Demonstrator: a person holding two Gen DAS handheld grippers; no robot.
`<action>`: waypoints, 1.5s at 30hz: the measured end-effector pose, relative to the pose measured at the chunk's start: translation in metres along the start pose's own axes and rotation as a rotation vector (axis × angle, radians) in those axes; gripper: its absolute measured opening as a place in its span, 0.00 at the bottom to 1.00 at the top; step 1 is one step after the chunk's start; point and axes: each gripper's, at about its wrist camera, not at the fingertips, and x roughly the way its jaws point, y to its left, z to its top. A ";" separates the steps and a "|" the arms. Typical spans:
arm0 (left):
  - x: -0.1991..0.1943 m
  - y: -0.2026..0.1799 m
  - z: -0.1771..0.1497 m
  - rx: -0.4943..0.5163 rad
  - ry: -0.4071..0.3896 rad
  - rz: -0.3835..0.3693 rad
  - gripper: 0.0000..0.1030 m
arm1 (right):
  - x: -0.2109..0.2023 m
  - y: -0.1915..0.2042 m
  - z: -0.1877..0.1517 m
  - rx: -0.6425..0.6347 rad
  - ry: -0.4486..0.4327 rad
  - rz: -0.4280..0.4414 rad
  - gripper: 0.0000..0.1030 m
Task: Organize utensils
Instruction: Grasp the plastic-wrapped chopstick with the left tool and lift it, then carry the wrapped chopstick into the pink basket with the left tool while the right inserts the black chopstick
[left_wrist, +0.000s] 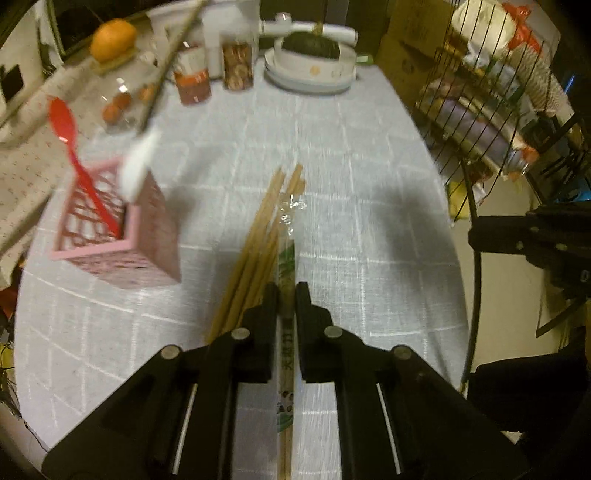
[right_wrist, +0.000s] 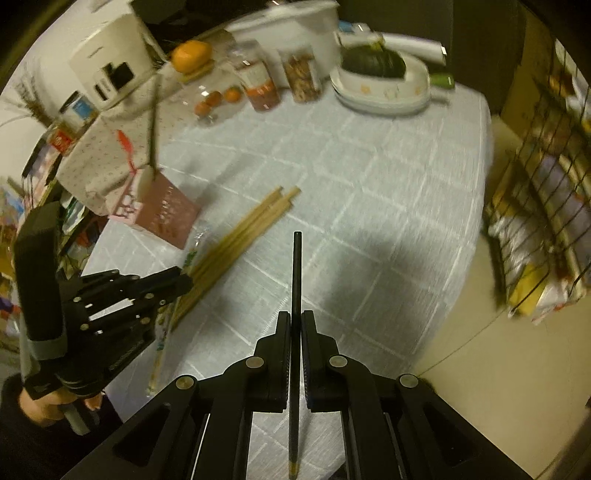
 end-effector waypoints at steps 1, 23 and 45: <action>-0.006 0.003 0.000 -0.002 -0.015 0.000 0.11 | -0.003 0.005 0.000 -0.015 -0.015 -0.007 0.05; -0.103 0.046 0.006 -0.107 -0.361 0.030 0.11 | -0.071 0.075 0.020 -0.164 -0.260 0.028 0.05; -0.131 0.110 0.039 -0.291 -0.795 0.204 0.11 | -0.106 0.107 0.055 -0.170 -0.381 0.128 0.05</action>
